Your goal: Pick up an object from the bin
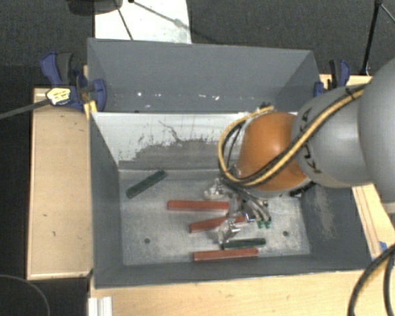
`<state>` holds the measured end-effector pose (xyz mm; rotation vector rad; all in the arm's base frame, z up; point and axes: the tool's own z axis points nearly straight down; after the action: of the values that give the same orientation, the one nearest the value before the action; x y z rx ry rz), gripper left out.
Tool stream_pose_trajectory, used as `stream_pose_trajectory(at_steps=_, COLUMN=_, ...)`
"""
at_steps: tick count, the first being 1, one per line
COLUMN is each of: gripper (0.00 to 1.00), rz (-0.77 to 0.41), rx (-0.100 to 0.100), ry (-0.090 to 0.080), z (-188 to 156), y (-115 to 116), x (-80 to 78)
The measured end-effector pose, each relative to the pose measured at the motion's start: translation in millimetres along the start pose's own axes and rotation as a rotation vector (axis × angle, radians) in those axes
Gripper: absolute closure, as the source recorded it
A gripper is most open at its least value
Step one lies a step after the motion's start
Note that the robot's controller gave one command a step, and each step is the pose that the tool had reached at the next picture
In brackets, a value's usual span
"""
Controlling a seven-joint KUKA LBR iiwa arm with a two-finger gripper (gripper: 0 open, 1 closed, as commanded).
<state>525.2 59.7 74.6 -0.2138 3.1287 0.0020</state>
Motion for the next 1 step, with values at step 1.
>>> stream_pose_trajectory(at_steps=1, gripper=1.0, rz=0.008, rx=-0.001, ry=-0.025, z=13.0, y=0.5, x=-8.0)
